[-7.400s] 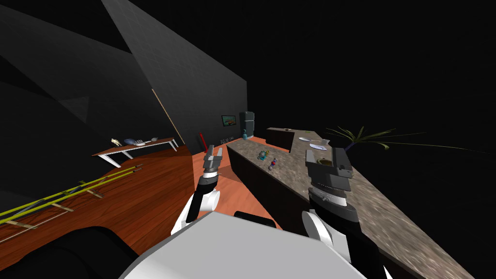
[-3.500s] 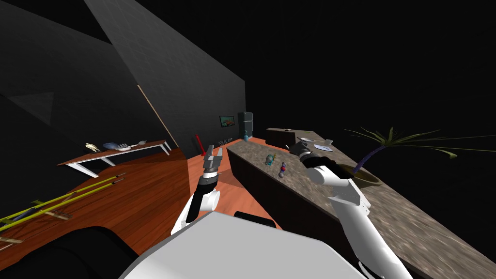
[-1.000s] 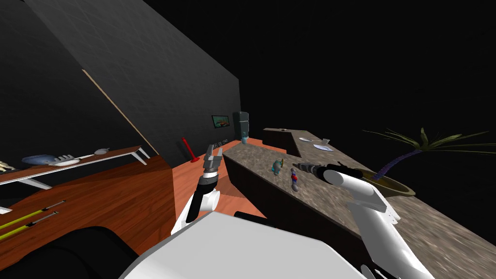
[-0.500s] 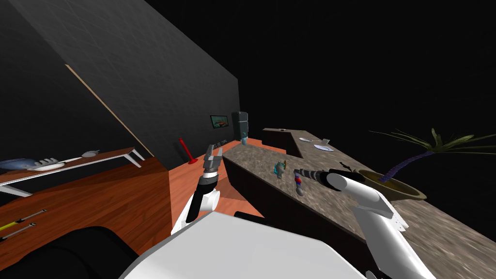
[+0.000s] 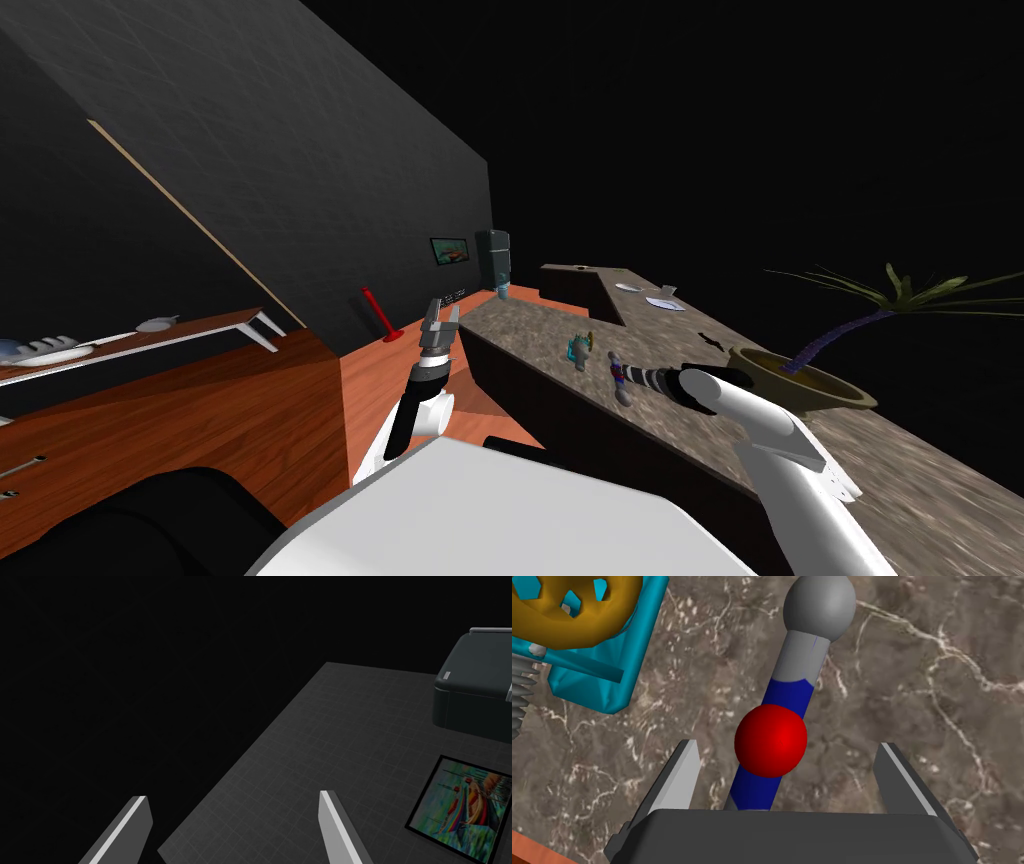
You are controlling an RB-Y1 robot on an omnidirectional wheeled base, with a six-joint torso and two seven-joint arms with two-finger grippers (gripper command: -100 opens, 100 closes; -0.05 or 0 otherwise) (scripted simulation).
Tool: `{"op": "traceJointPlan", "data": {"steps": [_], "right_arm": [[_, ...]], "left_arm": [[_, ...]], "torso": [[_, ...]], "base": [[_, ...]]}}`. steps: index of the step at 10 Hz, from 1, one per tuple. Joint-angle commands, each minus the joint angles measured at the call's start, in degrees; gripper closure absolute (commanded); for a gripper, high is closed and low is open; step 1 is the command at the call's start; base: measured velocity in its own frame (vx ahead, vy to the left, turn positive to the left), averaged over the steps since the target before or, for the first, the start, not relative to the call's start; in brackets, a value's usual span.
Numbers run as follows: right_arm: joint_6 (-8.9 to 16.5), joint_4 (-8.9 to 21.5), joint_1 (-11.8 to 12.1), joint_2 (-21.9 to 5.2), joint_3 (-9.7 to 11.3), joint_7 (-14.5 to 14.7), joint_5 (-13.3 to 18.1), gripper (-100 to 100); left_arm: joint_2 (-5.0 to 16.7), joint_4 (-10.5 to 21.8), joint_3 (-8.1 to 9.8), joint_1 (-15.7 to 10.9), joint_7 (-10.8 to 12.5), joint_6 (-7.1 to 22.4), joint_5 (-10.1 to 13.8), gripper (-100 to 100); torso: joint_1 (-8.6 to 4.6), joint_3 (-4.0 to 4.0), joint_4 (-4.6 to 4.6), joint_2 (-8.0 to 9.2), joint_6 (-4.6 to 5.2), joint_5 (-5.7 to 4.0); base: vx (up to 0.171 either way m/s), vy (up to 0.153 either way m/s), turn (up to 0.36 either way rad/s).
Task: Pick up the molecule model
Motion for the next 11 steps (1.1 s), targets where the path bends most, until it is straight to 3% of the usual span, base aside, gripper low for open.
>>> {"op": "traceJointPlan", "data": {"steps": [1, 3, 4, 5, 9, 10, 11], "right_arm": [[1.0, 1.9, 0.7, -0.1, 0.0, -0.1, -0.4, -100], [1.5, 1.2, 0.6, -0.1, 0.0, -0.5, -0.3, -100], [1.4, 1.3, 0.6, -0.1, 0.0, -0.5, -0.3, 0], [0.1, 3.4, -0.1, -0.1, -0.3, 0.0, 0.1, -100], [-2.9, 8.4, -1.6, -0.1, -0.8, 1.2, 0.9, -100], [-2.4, 7.6, -1.5, 0.0, -0.6, 0.9, 0.9, -100], [-2.6, 7.8, -1.5, 0.0, -0.6, 1.0, 1.0, 100]], "left_arm": [[0.0, 0.0, 0.0, 0.0, 0.0, 0.0, 0.0, 0], [0.0, 0.0, 0.0, 0.0, 0.0, 0.0, 0.0, 0], [0.0, 0.0, 0.0, 0.0, 0.0, 0.0, 0.0, 0], [0.0, 0.0, 0.0, 0.0, 0.0, 0.0, 0.0, 0], [0.0, 0.0, 0.0, 0.0, 0.0, 0.0, 0.0, 0], [0.0, 0.0, 0.0, 0.0, 0.0, 0.0, 0.0, 0], [0.0, 0.0, 0.01, 0.0, 0.0, 0.0, 0.0, 0]], "torso": [[0.0, 0.0, 0.0, 0.0, 0.0, 0.0], [-0.16, 0.03, 0.01, 0.05, -0.01, -0.03], [-0.18, 0.04, 0.02, 0.06, 0.0, -0.03], [-0.2, 0.04, 0.02, 0.07, 0.0, -0.03], [-0.19, 0.08, 0.04, 0.14, -0.01, -0.03], [-0.19, 0.08, 0.04, 0.14, -0.01, -0.04], [-0.2, 0.07, 0.03, 0.12, 0.01, -0.03]], "base": [[0.01, 0.024, -0.002], [0.001, 0.004, 0.009], [0.0, 0.0, 0.0], [-0.01, 0.003, 0.09], [-0.022, 0.003, 0.086], [-0.01, 0.001, 0.018], [0.0, 0.0, 0.0]]}}
